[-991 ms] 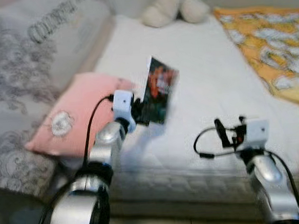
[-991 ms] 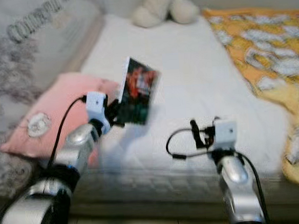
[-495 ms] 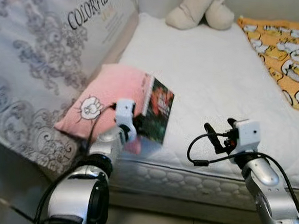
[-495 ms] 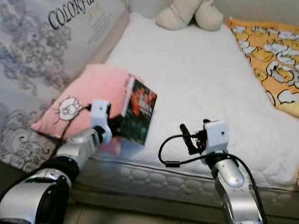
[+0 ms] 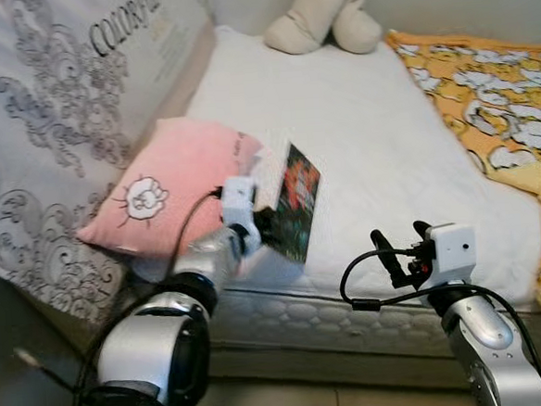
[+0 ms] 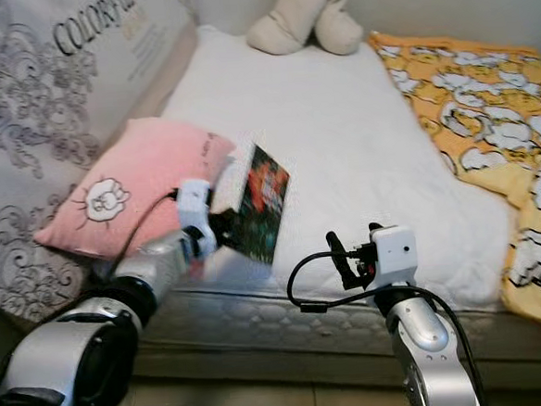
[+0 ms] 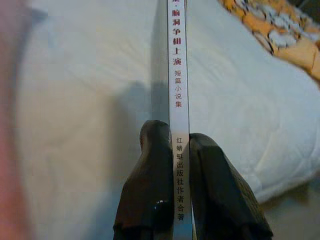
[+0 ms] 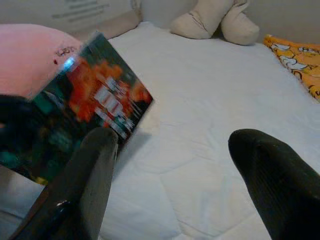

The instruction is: Clean up the room

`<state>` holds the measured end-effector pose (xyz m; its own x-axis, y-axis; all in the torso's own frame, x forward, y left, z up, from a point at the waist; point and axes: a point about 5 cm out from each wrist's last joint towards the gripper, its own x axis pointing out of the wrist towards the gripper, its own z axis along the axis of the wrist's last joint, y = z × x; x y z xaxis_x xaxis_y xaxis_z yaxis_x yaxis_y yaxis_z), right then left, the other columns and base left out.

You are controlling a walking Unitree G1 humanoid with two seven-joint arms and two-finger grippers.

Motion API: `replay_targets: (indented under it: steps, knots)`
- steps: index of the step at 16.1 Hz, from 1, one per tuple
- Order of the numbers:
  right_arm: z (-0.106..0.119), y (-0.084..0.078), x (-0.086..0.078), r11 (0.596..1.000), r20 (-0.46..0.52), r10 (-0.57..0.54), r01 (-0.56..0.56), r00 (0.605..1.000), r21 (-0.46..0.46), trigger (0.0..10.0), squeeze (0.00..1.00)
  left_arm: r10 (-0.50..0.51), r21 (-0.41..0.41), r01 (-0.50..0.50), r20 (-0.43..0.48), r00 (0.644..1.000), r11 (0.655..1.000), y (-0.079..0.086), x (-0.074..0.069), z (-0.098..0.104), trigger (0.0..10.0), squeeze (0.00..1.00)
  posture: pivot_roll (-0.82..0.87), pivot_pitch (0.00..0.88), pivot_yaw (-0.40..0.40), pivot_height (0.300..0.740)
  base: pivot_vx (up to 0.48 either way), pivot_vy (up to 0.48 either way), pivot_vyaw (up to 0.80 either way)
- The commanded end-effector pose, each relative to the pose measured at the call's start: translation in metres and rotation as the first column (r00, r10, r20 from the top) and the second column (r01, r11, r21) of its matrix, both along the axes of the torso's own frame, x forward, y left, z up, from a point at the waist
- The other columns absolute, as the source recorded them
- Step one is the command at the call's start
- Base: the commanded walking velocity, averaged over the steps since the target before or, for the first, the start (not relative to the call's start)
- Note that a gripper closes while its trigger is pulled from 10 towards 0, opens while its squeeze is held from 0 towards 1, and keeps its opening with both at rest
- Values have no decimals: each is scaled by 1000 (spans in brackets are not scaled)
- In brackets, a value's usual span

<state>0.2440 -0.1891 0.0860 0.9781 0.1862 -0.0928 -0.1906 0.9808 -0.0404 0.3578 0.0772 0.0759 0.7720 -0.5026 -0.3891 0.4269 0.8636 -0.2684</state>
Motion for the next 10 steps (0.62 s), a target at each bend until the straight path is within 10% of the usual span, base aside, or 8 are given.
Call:
replay_targets:
  steps: [1, 7, 10]
  knots:
    - [3, -5, -4, 1000, -4, 5, -5, 1000, -7, 10000, 0, -11, 23, 10, 49, 999, 1000, -8, 6, 12, 10000, 0, -294, 0, -73, 740, 0, 0, 0]
    - [0, -6, -20, 1000, -33, -8, 8, 999, -5, 10000, 0, 62, 96, -76, 138, 988, 992, -14, 16, 29, 10000, 0, -324, 6, -49, 740, 0, 0, 0]
    - [8, -9, -26, 996, 41, -87, 87, 995, -2, 10000, 0, 79, 120, -139, 410, 909, 983, -8, 33, 71, 10000, 0, -316, 7, -2, 740, 0, 0, 0]
